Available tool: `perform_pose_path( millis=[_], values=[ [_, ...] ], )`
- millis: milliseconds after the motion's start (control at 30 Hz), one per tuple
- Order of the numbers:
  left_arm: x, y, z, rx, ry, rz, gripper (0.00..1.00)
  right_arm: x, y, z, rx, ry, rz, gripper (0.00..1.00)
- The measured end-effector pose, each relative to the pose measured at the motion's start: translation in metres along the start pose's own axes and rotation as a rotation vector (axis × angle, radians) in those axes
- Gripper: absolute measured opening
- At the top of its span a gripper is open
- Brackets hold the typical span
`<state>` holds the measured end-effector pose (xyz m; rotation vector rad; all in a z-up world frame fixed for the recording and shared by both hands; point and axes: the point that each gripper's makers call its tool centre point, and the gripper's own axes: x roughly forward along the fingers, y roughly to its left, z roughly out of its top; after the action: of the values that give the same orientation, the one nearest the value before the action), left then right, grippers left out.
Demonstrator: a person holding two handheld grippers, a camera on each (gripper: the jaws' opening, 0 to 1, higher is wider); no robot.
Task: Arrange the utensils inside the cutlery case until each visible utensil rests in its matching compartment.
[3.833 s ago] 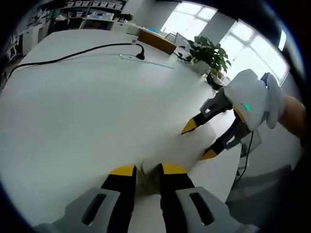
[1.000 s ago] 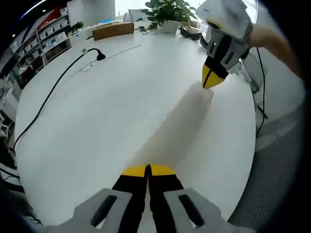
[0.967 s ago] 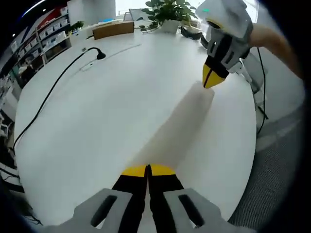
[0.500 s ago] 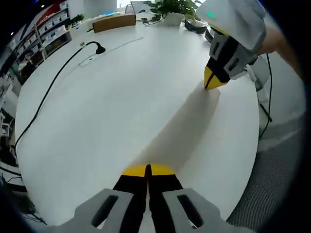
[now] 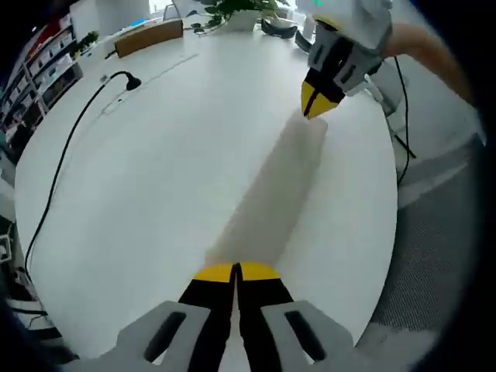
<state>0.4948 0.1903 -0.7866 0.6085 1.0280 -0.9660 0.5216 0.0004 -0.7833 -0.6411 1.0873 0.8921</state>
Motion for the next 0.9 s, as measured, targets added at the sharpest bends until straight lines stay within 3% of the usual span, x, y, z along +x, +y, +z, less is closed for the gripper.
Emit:
perform_pose_path(
  millis=[33,67,133,167,233,367,400,433,500,733,800,900],
  values=[
    [-0.002,0.004,0.002,0.041,-0.032,0.008,0.11,-0.005,0.003,0.004,0.013,-0.050,0.018,0.08],
    [-0.004,0.007,0.002,0.051,-0.035,0.026,0.17,-0.006,0.009,0.003,-0.001,-0.056,0.050,0.16],
    [-0.004,0.007,0.000,0.155,-0.027,0.020,0.21,-0.005,0.015,0.001,-0.094,-0.064,0.076,0.34],
    [-0.002,0.008,0.000,0.215,-0.029,0.022,0.21,-0.002,0.018,-0.001,-0.205,-0.055,0.083,0.41],
    [0.001,0.010,-0.005,0.261,0.015,0.040,0.24,0.003,0.018,-0.014,-0.289,0.014,0.093,0.49],
    [0.008,0.003,0.005,0.282,-0.017,0.011,0.33,0.015,0.025,-0.018,-0.306,0.018,0.120,0.52],
    [0.012,-0.001,0.014,0.232,-0.070,-0.004,0.42,0.018,0.025,-0.022,-0.316,0.036,0.116,0.52],
    [0.014,-0.003,0.016,0.210,-0.081,-0.016,0.52,0.021,0.026,-0.026,-0.344,0.059,0.117,0.51],
    [0.019,-0.011,0.014,0.222,-0.055,-0.044,0.67,0.026,0.026,-0.030,-0.402,0.089,0.109,0.52],
    [0.040,-0.021,0.004,0.299,0.004,-0.064,0.63,0.035,0.025,-0.034,-0.454,0.119,0.092,0.46],
    [0.044,-0.020,0.006,0.319,-0.005,-0.041,0.64,0.036,0.024,-0.036,-0.506,0.141,0.075,0.44],
    [0.044,-0.021,0.008,0.348,-0.008,-0.033,0.59,0.036,0.031,-0.035,-0.502,0.137,0.086,0.39]
  ],
)
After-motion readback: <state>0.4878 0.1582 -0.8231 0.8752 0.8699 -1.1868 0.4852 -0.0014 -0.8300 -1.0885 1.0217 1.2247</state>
